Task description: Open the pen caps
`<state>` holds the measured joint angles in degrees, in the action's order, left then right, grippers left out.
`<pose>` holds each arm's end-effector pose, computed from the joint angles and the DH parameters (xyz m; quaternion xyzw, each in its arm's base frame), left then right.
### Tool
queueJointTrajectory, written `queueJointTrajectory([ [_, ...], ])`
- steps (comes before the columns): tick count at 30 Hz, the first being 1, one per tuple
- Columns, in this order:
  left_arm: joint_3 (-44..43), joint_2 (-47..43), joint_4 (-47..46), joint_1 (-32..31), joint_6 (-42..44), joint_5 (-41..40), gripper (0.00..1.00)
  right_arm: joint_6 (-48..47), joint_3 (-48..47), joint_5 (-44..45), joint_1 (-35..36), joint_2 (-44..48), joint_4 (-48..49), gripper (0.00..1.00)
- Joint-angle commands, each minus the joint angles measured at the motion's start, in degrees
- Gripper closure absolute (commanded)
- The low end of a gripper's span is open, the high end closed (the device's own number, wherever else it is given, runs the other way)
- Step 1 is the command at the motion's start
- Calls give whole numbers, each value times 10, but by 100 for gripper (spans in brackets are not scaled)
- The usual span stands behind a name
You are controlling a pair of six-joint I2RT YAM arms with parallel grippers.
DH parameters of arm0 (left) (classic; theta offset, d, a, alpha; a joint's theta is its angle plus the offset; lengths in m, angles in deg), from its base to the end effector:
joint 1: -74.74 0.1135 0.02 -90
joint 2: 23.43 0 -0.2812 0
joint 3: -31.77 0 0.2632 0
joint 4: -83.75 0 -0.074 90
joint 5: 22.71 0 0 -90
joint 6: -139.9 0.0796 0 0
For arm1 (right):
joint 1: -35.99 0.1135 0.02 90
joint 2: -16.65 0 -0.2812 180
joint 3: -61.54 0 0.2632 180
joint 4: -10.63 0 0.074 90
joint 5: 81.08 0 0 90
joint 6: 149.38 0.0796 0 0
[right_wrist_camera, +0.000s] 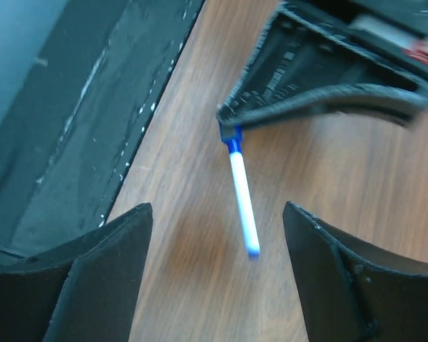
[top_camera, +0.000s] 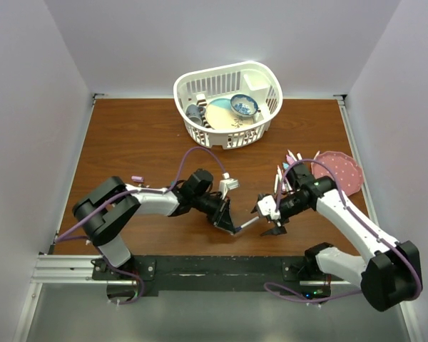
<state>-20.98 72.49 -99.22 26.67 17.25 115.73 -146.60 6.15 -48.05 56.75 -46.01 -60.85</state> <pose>0.1814 -0.2911 0.1313 0.2821 0.7966 -0.5322 0.0516 0.1398 0.1244 0.2148 -0.7350 0.4765 0.3498 0.3322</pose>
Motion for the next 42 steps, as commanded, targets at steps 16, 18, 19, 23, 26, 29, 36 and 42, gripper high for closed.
queueJointTrajectory([
  [16, -80, 27, 1, -23, -14, 33, 100, 133, 13, 213, 166, -48, 164, 100],
  [18, -76, 16, -1, -22, -15, 28, 100, 134, 11, 209, 165, -45, 163, 100],
  [19, -75, 13, -7, -20, -16, 23, 100, 137, 9, 207, 166, -44, 161, 100],
  [23, -43, -28, -32, -1, -35, -19, 72, 180, -4, 188, 166, -39, 166, 100],
  [26, 10, -85, -97, 26, -72, -59, 49, 241, -20, 165, 155, -44, 181, 100],
  [29, 63, -141, -164, 50, -78, -123, 42, 354, -44, 127, 121, -58, 223, 100],
  [36, 233, -227, -520, 49, -207, -393, 14, 649, -26, 72, 82, -41, 439, 100],
  [42, 261, -175, -701, 33, -279, -512, 11, 802, -53, 135, 97, -83, 520, 100],
])
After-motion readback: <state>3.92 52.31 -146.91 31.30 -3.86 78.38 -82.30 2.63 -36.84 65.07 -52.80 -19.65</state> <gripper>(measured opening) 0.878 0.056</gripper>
